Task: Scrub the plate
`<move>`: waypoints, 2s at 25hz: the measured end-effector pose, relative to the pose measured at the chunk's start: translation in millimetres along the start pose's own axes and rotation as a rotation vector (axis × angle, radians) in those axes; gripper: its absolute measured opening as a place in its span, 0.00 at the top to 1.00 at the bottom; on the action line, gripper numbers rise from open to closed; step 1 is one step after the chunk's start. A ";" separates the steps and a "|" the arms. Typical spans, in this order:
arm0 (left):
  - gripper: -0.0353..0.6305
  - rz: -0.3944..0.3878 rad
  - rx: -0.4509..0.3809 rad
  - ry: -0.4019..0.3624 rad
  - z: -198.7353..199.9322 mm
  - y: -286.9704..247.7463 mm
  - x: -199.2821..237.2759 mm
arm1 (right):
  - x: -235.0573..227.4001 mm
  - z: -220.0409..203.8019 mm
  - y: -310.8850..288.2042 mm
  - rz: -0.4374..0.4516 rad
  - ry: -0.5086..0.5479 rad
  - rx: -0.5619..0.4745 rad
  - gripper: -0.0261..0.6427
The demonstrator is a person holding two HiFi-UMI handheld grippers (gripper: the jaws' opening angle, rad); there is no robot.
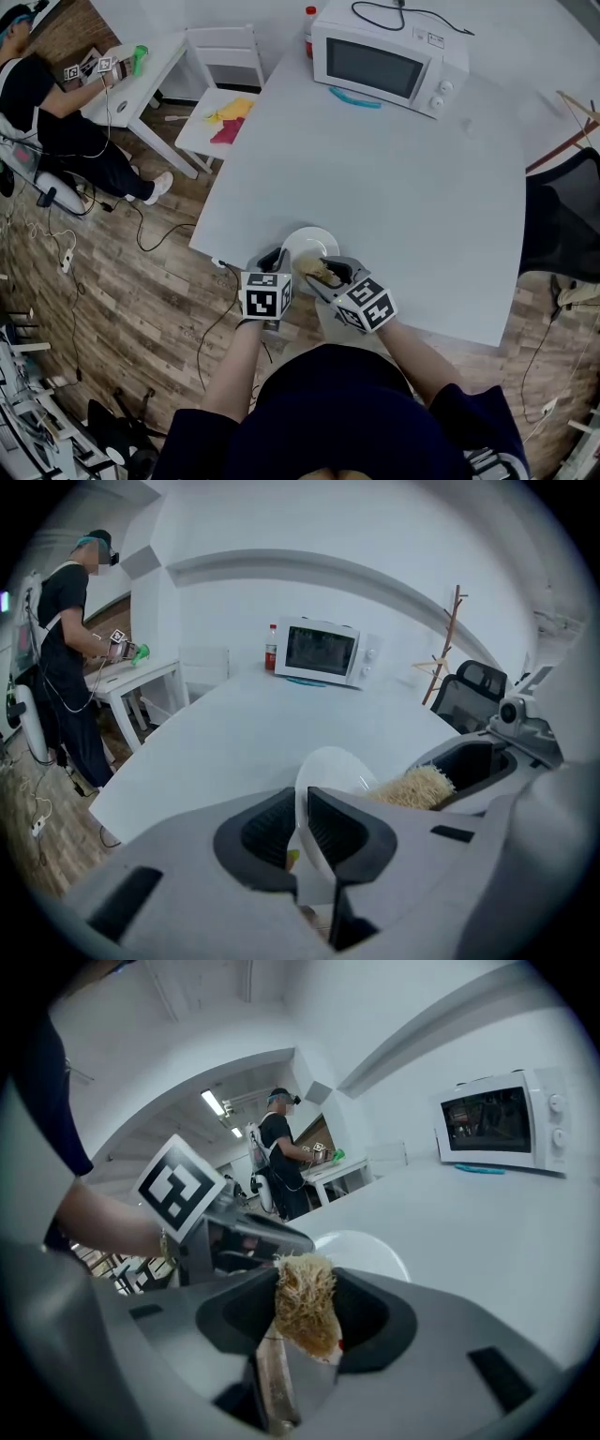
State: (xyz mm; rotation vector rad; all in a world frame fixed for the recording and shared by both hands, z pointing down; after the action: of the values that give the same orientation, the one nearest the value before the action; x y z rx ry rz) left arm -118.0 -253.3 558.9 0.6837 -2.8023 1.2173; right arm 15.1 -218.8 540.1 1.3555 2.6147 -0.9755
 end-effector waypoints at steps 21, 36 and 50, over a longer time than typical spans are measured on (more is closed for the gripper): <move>0.88 0.020 0.048 -0.015 -10.0 -33.0 1.1 | -38.2 -13.6 35.8 -0.156 -0.072 -0.015 0.69; 0.87 0.049 0.012 -0.008 -21.7 -34.0 5.8 | -39.7 -0.2 53.3 -0.203 -0.138 -0.130 0.69; 0.89 0.012 -0.183 0.020 -73.6 115.5 -43.1 | 83.8 -26.9 96.3 -0.304 -0.084 -0.244 0.69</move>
State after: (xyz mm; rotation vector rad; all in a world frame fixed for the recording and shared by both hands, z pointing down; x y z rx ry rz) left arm -136.5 -115.6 522.4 0.6400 -2.8579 0.9469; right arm 42.0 -103.0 486.5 0.8643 2.8126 -0.6882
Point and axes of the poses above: the fingertips, and each gripper's own axes: y backward along the fingers, x to its left, z out of its top, the point moved 6 cm from there along y, backward along the fingers, and after that the axes turned 3 degrees about -z, right-handed, at the moved point
